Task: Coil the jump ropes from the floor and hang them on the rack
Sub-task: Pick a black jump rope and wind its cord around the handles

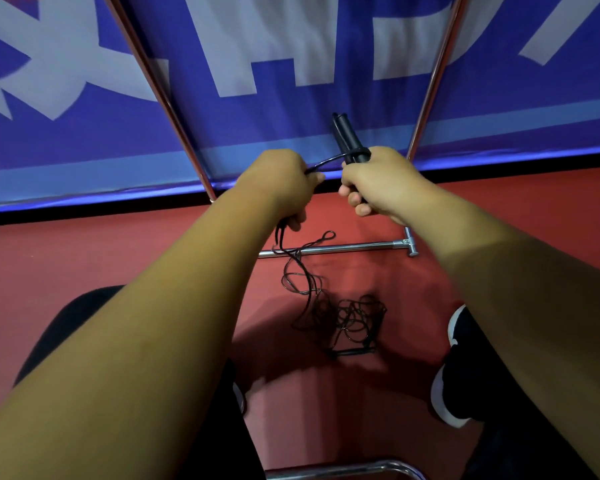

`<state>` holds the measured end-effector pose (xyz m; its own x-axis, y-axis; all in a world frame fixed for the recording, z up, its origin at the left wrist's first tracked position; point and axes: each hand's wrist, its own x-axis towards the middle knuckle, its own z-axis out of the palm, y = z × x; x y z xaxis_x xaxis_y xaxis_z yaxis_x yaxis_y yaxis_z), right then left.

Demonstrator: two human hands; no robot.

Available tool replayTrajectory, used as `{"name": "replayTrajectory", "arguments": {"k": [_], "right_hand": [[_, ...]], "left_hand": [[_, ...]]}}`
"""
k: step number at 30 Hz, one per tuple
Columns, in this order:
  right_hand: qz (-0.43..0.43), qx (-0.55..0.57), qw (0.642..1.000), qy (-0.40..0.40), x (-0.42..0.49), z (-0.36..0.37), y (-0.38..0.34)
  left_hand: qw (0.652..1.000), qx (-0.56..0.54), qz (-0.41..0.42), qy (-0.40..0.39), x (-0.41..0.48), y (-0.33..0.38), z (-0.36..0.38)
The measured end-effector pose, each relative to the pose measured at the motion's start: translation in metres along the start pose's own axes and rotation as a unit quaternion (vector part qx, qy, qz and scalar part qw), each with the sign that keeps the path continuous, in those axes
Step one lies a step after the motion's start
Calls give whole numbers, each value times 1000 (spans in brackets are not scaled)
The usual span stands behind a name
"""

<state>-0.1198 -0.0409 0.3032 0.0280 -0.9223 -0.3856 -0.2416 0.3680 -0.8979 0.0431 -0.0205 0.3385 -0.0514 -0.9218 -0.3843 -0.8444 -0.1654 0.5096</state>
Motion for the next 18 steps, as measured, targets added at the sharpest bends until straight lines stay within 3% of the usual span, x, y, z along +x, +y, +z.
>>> {"name": "replayTrajectory", "arguments": {"k": [3,5,8,11,13,16,18], "right_hand": [[-2,11,1000,18,1,-2,-3],[4,26,999,31,3,-6,-4],[4,49,998,35,4,-11,-6],[-7,84,996,22,1,-10,-13],[-19,89,996,15,-1,-9,-17],[-31,116,993,-3,-2,-10,-21],[-35,139,990,-5,-4,-11,-23]], "left_hand": [[997,-71,6,-20,5,-1,0],[981,-149,16,-121,5,-6,-3],[945,-154,52,-282,4,-20,-6],[931,-121,64,-338,5,-29,-4],[955,-91,67,-275,7,-29,-4],[994,-38,71,-74,13,-26,-4],[996,12,78,52,20,-24,-7]]}}
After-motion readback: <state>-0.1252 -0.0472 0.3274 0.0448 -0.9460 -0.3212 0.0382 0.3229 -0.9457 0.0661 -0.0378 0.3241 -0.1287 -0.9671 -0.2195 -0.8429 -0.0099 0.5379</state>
